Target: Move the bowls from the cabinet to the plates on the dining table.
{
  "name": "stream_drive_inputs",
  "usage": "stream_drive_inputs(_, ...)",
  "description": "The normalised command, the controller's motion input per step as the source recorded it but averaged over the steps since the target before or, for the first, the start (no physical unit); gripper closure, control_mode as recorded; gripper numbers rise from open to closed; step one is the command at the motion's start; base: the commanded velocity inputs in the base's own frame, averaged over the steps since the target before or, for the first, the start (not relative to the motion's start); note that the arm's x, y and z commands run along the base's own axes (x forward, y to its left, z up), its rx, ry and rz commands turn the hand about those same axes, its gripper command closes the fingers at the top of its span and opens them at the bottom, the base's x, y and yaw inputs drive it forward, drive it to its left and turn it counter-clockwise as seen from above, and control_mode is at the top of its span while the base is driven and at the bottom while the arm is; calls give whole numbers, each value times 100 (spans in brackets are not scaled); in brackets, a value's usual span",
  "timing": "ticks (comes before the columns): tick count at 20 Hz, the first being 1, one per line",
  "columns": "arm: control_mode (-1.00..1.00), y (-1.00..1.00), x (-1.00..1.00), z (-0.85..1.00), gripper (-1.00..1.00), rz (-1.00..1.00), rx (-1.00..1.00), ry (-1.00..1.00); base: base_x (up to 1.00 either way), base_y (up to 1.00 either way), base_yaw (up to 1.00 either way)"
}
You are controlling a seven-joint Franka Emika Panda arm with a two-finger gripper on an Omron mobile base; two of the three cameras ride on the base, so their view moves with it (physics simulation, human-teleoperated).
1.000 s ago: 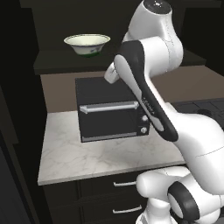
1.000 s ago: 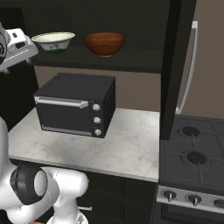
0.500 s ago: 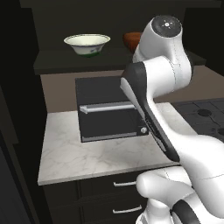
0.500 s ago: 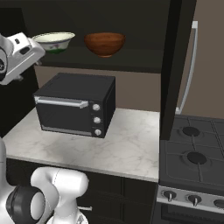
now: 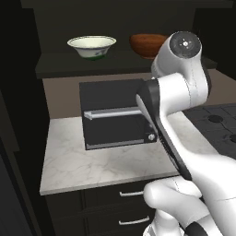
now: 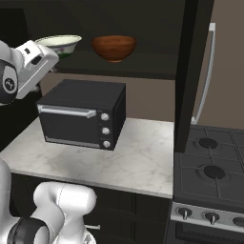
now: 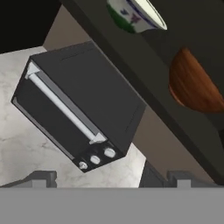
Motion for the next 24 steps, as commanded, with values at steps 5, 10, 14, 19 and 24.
stream_drive_inputs(5,-100,-17,8,11,-100,-3,-5,0,0,0,0)
stream_drive_inputs(10,-100,-7,5,14,-100,-4,-2,0,0,0,0)
stream_drive_inputs(14,-100,-9,15,13,-100,-4,-2,-1,0,0,0)
stream_drive_inputs(19,-100,-13,20,4,-100,-3,-2,-4,0,0,0)
stream_drive_inputs(24,-100,-15,27,0,-100,-3,-5,-5,0,0,0)
